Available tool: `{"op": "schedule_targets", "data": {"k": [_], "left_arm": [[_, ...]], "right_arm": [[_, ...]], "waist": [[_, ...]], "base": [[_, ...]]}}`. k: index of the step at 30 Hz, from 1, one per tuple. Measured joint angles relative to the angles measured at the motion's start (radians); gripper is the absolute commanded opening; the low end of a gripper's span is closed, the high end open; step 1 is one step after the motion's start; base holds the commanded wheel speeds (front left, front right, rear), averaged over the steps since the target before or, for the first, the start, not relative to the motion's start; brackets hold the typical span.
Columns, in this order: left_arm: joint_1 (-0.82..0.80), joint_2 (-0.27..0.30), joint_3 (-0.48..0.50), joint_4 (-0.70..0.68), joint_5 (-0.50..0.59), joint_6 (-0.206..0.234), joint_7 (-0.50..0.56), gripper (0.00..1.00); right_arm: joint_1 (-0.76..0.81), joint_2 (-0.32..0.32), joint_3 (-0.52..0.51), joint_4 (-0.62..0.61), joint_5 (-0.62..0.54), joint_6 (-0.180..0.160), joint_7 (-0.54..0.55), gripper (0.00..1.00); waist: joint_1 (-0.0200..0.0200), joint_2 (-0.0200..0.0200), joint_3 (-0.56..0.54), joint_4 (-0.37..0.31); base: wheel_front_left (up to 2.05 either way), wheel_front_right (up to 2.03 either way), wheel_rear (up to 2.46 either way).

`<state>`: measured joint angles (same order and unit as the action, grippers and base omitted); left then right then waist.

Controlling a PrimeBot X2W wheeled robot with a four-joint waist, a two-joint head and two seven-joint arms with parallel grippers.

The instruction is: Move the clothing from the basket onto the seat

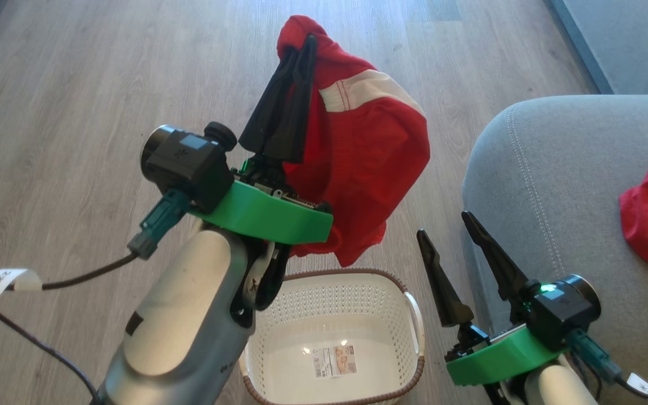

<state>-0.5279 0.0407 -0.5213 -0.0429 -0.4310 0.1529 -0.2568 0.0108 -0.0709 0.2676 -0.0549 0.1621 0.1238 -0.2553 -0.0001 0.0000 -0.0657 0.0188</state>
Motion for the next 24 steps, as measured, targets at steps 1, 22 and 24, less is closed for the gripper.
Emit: {"op": "schedule_targets", "data": {"k": [1, 22, 24], "left_arm": [[0.0, 0.0, 0.0, 0.0, 0.0, 0.0, 0.0, 0.0], [0.0, 0.001, -0.106, 0.019, 0.001, -0.027, 0.0, 0.0], [0.0, 0.001, -0.118, 0.022, 0.002, -0.028, 0.0, 0.0]], "right_arm": [[0.0, 0.0, 0.0, 0.0, 0.0, 0.0, 0.0, 1.0], [-0.142, -0.061, 0.121, 0.046, -0.003, 0.0, 0.0, 1.0], [-0.156, -0.06, 0.116, 0.052, -0.003, 0.0, 0.0, 1.0]], "waist": [[0.0, 0.0, 0.0, 0.0], [0.0, 0.0, -0.002, 0.019], [0.0, 0.0, -0.004, 0.024]], "base": [[0.0, 0.0, 0.0], [0.0, 0.0, 0.0], [0.0, 0.0, 0.0]]}}
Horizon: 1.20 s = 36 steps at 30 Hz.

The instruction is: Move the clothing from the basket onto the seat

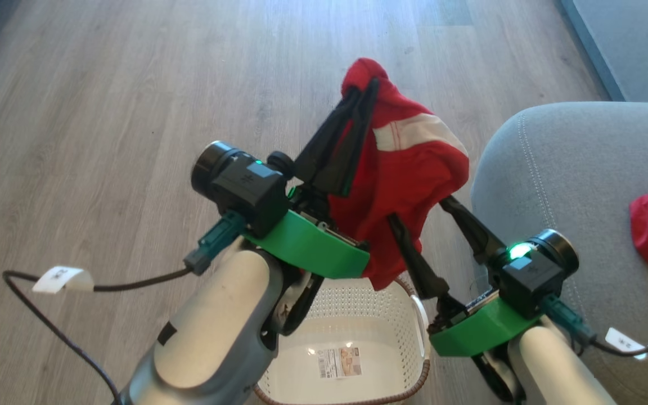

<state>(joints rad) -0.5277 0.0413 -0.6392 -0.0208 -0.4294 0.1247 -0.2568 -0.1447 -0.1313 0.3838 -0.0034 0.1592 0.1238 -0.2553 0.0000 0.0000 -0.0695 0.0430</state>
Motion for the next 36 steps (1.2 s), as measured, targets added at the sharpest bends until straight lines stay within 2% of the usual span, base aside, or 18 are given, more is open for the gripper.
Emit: {"op": "schedule_targets", "data": {"k": [6, 12, 18, 25, 31, 32, 33, 36], "left_arm": [[0.001, 0.0, -0.013, 0.003, 0.002, -0.008, 0.0, 0.0], [0.001, 0.0, -0.036, -0.01, 0.002, -0.02, 0.0, 0.0], [0.001, 0.001, -0.043, -0.024, 0.001, -0.026, 0.0, 0.0], [0.0, 0.001, -0.054, -0.019, -0.001, -0.035, 0.0, 0.0], [0.0, 0.001, -0.08, -0.019, -0.002, -0.043, 0.0, 0.0], [0.0, 0.001, -0.079, -0.017, -0.002, -0.043, 0.0, 0.0], [0.0, 0.001, -0.078, -0.015, -0.002, -0.042, 0.0, 0.0], [0.0, 0.001, -0.069, -0.003, -0.002, -0.041, 0.0, 0.0]], "right_arm": [[-0.012, 0.002, -0.031, 0.048, -0.026, 0.0, 0.009, 1.0], [-0.059, 0.004, -0.013, 0.123, -0.091, 0.0, 0.023, 1.0], [-0.098, 0.004, 0.04, 0.204, -0.138, 0.0, 0.024, 1.0], [-0.186, 0.008, 0.161, 0.315, -0.151, 0.0, 0.02, 1.0], [-0.222, 0.038, 0.157, 0.372, -0.13, 0.0, 0.008, 1.0], [-0.222, 0.044, 0.143, 0.382, -0.121, 0.0, 0.008, 0.42], [-0.222, 0.046, 0.131, 0.389, -0.113, 0.0, 0.008, 0.0], [-0.222, 0.047, 0.113, 0.404, -0.088, 0.0, 0.007, 0.0]], "waist": [[0.0, 0.0, -0.004, 0.018], [0.0, 0.0, 0.0, 0.028], [0.0, 0.0, 0.008, 0.028], [0.0, 0.0, 0.011, 0.024], [0.0, 0.0, 0.01, 0.034], [0.0, 0.0, 0.01, 0.037], [0.0, 0.0, 0.009, 0.039], [0.0, 0.0, 0.008, 0.046]], "base": [[0.0, 0.0, 0.0], [0.0, 0.0, 0.0], [0.0, 0.0, 0.0], [0.0, 0.0, 0.0], [0.0, 0.0, 0.0], [0.0, 0.0, 0.0], [0.0, 0.0, 0.0], [0.0, 0.0, 0.0]]}}
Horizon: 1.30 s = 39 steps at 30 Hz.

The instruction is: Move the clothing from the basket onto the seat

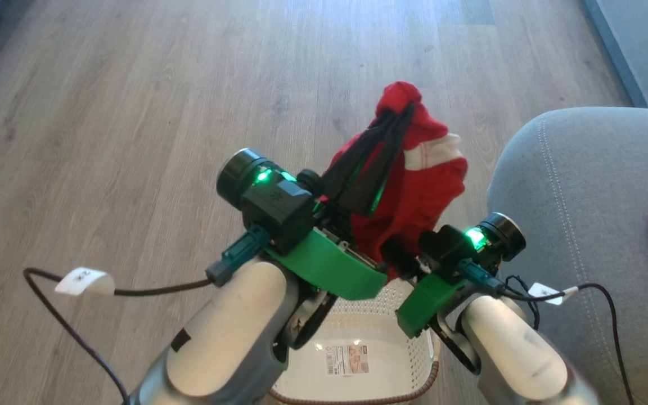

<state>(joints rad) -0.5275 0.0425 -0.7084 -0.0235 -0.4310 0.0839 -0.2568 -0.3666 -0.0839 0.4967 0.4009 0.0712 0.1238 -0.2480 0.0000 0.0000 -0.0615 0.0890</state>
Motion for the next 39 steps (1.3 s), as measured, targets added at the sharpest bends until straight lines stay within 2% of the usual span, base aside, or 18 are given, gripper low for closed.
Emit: {"op": "schedule_targets", "data": {"k": [9, 21, 31, 39], "left_arm": [[0.007, 0.0, 0.059, 0.016, 0.001, 0.006, 0.0, 0.0], [0.043, 0.0, 0.025, 0.049, 0.007, -0.029, 0.0, 0.0], [0.043, 0.0, 0.004, 0.086, 0.01, -0.046, 0.0, 0.0], [0.046, 0.0, -0.008, 0.125, 0.008, -0.061, 0.0, 0.0]], "right_arm": [[0.004, 0.015, -0.088, -0.02, 0.081, 0.0, 0.0, 0.0], [0.013, 0.016, -0.224, -0.166, 0.24, 0.0, -0.004, 0.0], [0.033, 0.016, -0.225, -0.209, 0.354, 0.0, -0.004, 0.0], [0.033, 0.016, -0.214, -0.222, 0.386, 0.0, -0.004, 0.0]], "waist": [[0.0, 0.0, -0.002, -0.003], [0.0, 0.0, -0.01, -0.004], [0.0, 0.0, -0.011, -0.009], [0.0, 0.0, -0.008, -0.009]], "base": [[0.0, 0.0, 0.0], [0.0, 0.0, 0.0], [0.0, 0.0, 0.0], [0.0, 0.0, 0.0]]}}
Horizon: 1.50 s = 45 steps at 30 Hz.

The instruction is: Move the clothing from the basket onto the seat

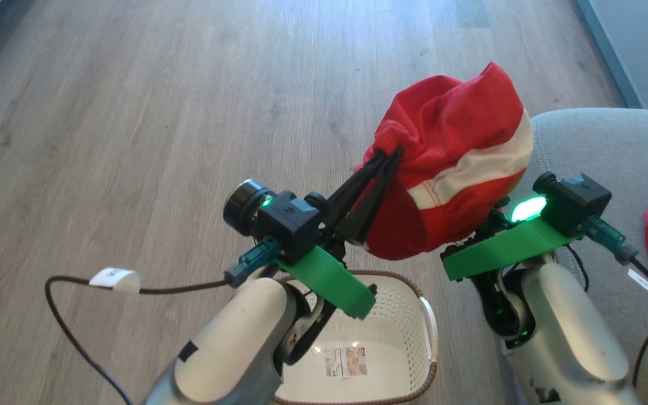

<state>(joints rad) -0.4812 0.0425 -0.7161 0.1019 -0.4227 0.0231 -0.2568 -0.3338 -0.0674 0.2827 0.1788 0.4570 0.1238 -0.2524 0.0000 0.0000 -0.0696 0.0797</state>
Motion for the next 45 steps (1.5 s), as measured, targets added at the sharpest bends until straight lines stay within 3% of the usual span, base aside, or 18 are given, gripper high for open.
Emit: {"op": "schedule_targets", "data": {"k": [1, 4, 5, 6, 17, 26, 37, 45], "left_arm": [[0.005, 0.0, 0.0, 0.004, 0.0, -0.002, 0.0, 0.07], [0.015, 0.0, -0.001, 0.022, -0.003, -0.002, 0.0, 0.49], [0.015, 0.0, -0.002, 0.032, -0.002, -0.002, 0.0, 0.89], [0.015, 0.0, -0.003, 0.039, -0.002, -0.002, 0.0, 1.0], [0.053, 0.0, 0.015, 0.134, 0.04, -0.022, 0.0, 1.0], [0.116, 0.001, 0.077, 0.176, 0.101, -0.073, 0.0, 1.0], [0.199, 0.007, 0.096, 0.2, 0.212, -0.144, 0.0, 1.0], [0.243, 0.013, 0.066, 0.188, 0.215, -0.153, 0.0, 1.0]], "right_arm": [[0.0, 0.0, 0.0, -0.001, 0.003, 0.0, 0.0, 0.0], [0.0, 0.0, -0.001, -0.004, 0.004, 0.0, 0.0, 0.0], [0.0, 0.0, -0.001, -0.006, 0.005, 0.0, 0.0, 0.0], [0.0, 0.0, -0.001, -0.007, 0.005, 0.0, 0.0, 0.0], [0.0, 0.0, -0.007, -0.009, 0.005, 0.0, 0.0, 0.0], [0.003, -0.006, -0.063, -0.018, 0.005, 0.0, 0.0, 0.0], [0.022, -0.034, -0.156, -0.097, -0.001, 0.0, 0.019, 0.0], [0.024, -0.044, -0.274, -0.162, -0.036, 0.0, 0.044, 0.0]], "waist": [[0.0, 0.0, 0.0, 0.001], [0.0, 0.0, 0.001, 0.003], [0.0, 0.0, 0.0, 0.004], [0.0, 0.0, 0.0, 0.005], [0.0, 0.0, -0.003, 0.004], [0.0, 0.0, -0.004, 0.004], [0.0, 0.0, 0.003, -0.004], [0.0, 0.0, 0.011, -0.022]], "base": [[0.0, 0.0, 0.0], [0.0, 0.0, 0.0], [0.0, 0.0, 0.0], [0.0, 0.0, 0.0], [0.0, 0.0, 0.0], [0.0, 0.0, 0.0], [0.0, 0.0, 0.0], [0.0, 0.0, 0.0]]}}
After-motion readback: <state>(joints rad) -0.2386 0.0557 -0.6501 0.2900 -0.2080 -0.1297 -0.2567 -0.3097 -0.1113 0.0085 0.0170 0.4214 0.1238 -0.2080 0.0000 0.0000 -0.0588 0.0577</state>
